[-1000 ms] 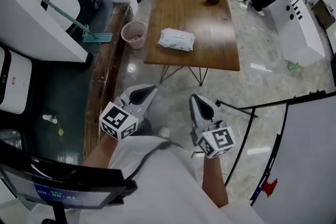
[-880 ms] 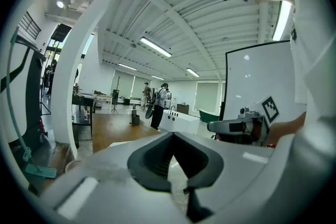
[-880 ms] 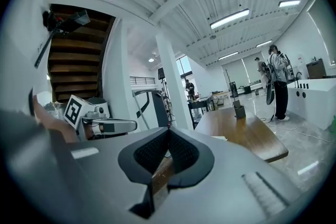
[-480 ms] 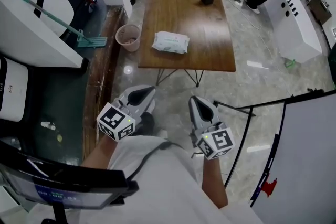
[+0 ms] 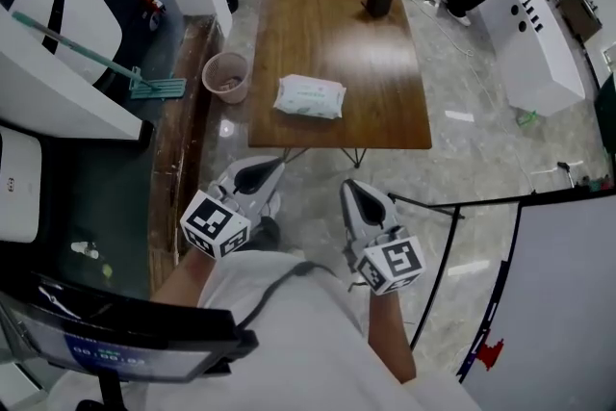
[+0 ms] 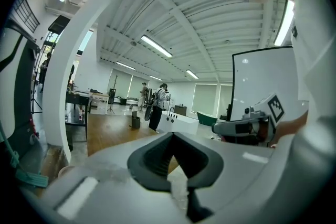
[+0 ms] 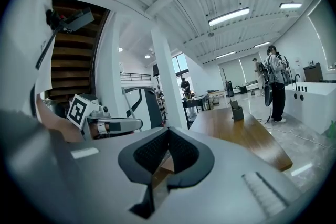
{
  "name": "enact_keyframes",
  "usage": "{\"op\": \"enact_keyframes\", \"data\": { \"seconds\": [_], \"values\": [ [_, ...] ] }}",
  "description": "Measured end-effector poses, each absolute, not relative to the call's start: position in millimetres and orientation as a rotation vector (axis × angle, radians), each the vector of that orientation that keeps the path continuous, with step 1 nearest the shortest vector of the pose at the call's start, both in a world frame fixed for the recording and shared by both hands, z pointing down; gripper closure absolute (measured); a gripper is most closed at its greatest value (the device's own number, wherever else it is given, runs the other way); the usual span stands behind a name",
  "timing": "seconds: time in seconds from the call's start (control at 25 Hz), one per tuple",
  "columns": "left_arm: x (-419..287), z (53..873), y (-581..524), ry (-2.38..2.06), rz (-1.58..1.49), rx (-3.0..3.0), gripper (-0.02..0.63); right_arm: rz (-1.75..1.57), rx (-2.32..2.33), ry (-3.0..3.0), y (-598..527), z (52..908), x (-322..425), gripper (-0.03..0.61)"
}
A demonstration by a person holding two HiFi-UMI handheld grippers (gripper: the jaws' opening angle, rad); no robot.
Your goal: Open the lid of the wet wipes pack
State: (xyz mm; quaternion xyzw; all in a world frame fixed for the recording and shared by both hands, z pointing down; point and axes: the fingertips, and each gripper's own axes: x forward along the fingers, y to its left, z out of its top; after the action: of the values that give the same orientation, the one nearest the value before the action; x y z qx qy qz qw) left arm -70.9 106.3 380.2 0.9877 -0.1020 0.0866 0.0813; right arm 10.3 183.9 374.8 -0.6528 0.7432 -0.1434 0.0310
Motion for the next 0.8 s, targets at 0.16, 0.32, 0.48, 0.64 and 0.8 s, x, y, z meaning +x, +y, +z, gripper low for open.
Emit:
{"op": "enact_keyframes", "data": {
  "seconds": [0.16,0.32,0.48,0.64,0.8],
  "values": [
    [-60,376,73,-0.266,0.254,2.958,0.611,-0.428,-2.028,2.289,149,369,20,0.569],
    [-48,374,45,-0.196,0.255,2.960,0.611,-0.420,-2.057,2.267,121,364,29,0.569],
    [-38,375,21,-0.134,0.269,2.963,0.609,-0.422,-2.099,2.244,98,364,37,0.569],
    [-26,375,-3,-0.099,0.279,2.969,0.611,-0.435,-2.139,2.231,77,367,42,0.569],
    [-20,379,-27,-0.067,0.284,2.956,0.611,-0.437,-2.184,2.206,56,369,47,0.569]
  ]
}}
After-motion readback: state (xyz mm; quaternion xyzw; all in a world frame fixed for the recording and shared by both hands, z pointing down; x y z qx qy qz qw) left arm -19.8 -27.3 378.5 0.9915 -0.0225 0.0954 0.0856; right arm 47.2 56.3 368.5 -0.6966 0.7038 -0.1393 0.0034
